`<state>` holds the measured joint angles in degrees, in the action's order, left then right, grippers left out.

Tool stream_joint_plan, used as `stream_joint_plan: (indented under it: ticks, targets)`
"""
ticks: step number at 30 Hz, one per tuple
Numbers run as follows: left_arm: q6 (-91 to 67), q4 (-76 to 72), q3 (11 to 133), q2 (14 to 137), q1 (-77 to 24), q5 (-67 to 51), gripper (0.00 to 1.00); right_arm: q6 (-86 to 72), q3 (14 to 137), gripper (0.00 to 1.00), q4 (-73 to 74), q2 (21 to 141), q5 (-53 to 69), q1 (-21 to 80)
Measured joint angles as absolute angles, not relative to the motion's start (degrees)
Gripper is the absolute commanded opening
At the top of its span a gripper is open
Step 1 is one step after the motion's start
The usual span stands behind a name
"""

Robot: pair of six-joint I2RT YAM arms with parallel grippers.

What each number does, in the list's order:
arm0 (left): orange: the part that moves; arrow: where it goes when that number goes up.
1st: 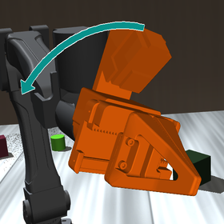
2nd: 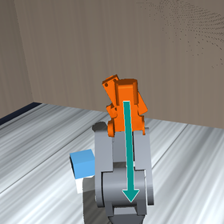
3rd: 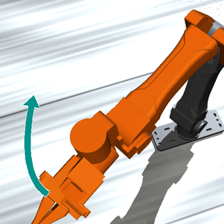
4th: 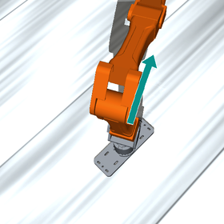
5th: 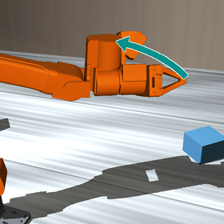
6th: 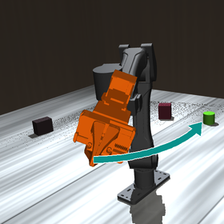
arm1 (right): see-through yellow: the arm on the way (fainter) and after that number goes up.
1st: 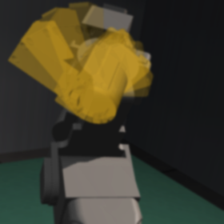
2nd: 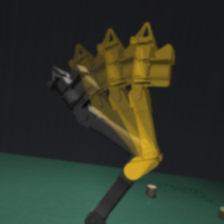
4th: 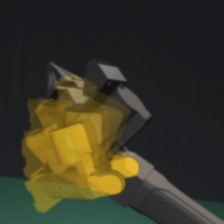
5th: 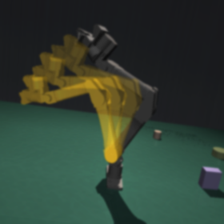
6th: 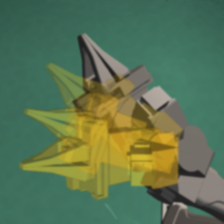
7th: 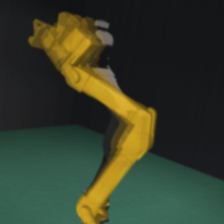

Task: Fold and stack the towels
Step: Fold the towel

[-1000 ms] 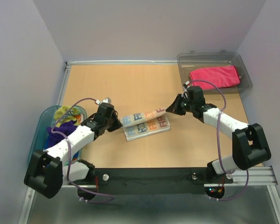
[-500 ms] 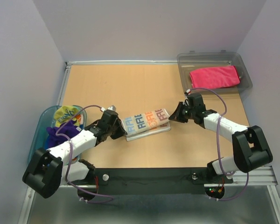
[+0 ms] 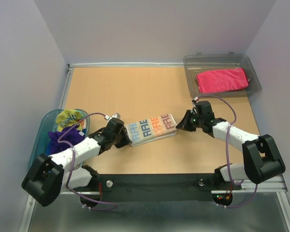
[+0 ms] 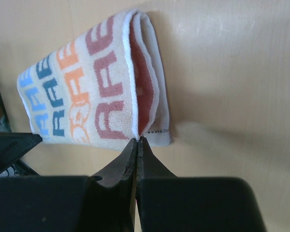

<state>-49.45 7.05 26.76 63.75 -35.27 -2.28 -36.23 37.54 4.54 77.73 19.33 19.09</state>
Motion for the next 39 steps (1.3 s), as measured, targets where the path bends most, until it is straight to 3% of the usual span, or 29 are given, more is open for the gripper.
stream_joint_plan:
  ticks: [2,5,6,8,9,12,19,23,30,39]
  targets:
    - [-49.60,7.05,26.63,63.75,-35.38,-2.17,0.00,-36.23,36.38,0.05,4.60,77.69,19.33,19.09]
    - [-49.65,6.24,26.41,64.14,-35.68,-2.09,0.09,-36.16,35.16,0.20,4.56,77.58,19.25,19.09]
    - [-49.65,5.82,26.20,64.60,-35.81,-2.09,0.20,-36.03,34.74,0.31,4.56,77.58,19.09,19.09]
    - [-49.91,5.76,25.87,65.49,-36.40,-1.89,0.34,-35.81,34.44,0.39,4.71,77.58,18.50,19.09]
    - [-49.93,5.93,25.76,65.71,-36.75,-1.83,0.44,-35.62,34.39,0.42,4.71,77.58,18.11,19.09]
    - [-50.57,6.33,25.71,65.25,-38.22,-1.54,0.55,-35.31,34.39,0.44,4.86,76.42,17.63,19.09]
    - [-51.59,13.02,27.62,56.80,-40.07,2.20,0.57,-34.48,37.23,0.39,6.50,70.24,18.35,19.09]
    - [-51.57,14.79,32.12,55.53,-40.07,4.97,0.52,-34.22,40.40,0.38,5.91,70.28,19.59,19.22]
    - [-51.77,9.78,34.28,66.02,-40.07,6.33,0.40,-35.66,40.29,0.37,0.34,77.30,20.40,21.43]
    - [-53.95,-0.19,29.02,73.82,-39.11,6.37,0.38,-38.06,28.38,0.35,-10.50,82.39,19.88,21.65]
